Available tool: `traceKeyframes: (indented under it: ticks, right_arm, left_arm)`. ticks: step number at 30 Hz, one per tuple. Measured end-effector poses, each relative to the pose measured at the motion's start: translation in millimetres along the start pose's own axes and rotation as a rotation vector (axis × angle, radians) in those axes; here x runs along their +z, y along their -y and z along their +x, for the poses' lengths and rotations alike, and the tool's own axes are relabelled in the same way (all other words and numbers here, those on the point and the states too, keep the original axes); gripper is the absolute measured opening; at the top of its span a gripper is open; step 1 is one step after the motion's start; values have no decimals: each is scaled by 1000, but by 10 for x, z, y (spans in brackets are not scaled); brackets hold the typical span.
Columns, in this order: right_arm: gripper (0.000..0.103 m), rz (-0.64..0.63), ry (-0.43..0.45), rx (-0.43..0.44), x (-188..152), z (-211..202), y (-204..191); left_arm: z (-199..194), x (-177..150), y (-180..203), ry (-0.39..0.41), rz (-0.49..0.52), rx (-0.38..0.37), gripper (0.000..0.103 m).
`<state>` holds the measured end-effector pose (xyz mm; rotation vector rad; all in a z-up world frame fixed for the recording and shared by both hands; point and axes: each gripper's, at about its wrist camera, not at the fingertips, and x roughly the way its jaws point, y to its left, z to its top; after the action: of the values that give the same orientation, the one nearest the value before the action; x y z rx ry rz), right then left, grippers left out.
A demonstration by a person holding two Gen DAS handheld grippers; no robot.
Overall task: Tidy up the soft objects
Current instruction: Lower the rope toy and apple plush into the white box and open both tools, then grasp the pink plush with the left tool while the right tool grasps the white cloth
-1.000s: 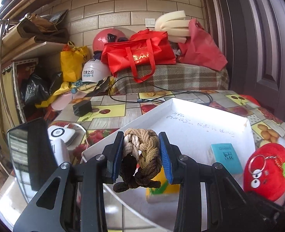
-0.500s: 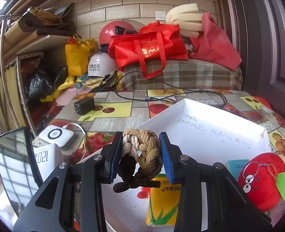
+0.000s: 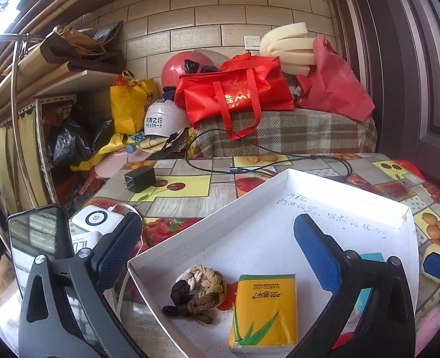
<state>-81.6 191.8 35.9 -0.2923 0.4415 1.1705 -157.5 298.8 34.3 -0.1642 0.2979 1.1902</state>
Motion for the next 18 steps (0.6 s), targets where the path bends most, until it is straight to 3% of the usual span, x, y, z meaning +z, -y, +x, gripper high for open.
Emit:
traceKeyframes:
  ticks: [8, 18]
  right_arm:
    - [103, -4, 45, -12, -57, -159, 1]
    - [103, -55, 71, -41, -297, -601, 138]
  left_arm:
    - [-137, -29, -57, 33, -32, -19, 103]
    - [-487, -136, 145, 24, 12, -145, 103]
